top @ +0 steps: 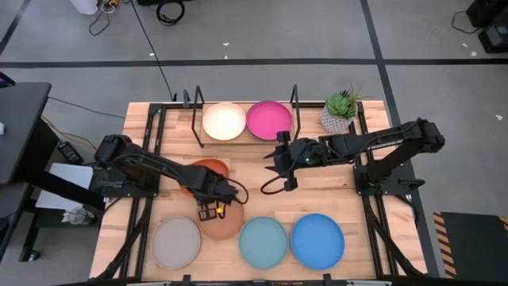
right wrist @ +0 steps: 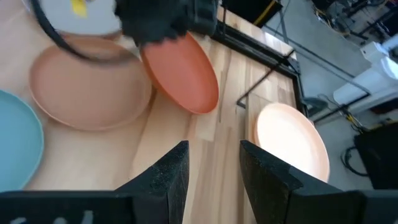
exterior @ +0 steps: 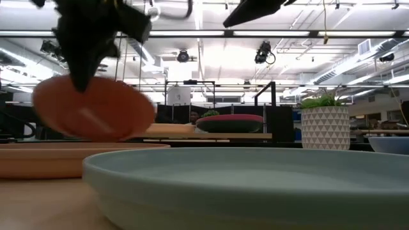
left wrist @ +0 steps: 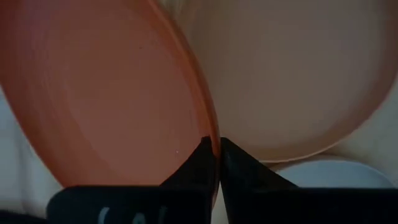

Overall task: Place and stack plates onto a shelf
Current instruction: Stack the orange plate on top of the pink plate on the shelf

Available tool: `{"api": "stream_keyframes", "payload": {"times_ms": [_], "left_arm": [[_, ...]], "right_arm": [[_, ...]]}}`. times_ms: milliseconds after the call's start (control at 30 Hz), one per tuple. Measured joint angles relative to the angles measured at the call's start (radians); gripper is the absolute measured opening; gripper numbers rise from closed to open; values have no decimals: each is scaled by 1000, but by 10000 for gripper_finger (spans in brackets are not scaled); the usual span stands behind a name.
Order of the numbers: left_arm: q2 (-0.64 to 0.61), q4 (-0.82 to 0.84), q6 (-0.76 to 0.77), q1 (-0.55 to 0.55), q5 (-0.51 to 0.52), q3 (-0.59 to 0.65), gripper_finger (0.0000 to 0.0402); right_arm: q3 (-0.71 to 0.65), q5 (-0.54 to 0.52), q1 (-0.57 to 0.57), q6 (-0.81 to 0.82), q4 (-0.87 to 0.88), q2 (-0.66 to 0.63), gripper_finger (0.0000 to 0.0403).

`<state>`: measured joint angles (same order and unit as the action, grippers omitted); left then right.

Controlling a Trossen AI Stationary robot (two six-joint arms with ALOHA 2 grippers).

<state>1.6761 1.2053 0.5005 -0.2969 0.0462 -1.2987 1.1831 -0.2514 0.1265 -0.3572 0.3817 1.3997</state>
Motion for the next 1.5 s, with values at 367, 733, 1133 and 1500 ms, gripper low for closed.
{"api": "stream_keyframes", "payload": {"times_ms": [367,733,1133,1500], "left_arm": [[-44,-53,-474,21,454,-62,20],[-37,-303,-1069,240,442,-43,19],[9,-593,-1548,547,48,-42,17],[172,-789,-1698,679,40,-42,19]], "right_arm": [[0,-10,33,122,99,-121,147],[1,-25,72,217,154,-130,147],[1,-81,108,245,157,-140,148],[0,-90,108,280,178,-140,147]]}}
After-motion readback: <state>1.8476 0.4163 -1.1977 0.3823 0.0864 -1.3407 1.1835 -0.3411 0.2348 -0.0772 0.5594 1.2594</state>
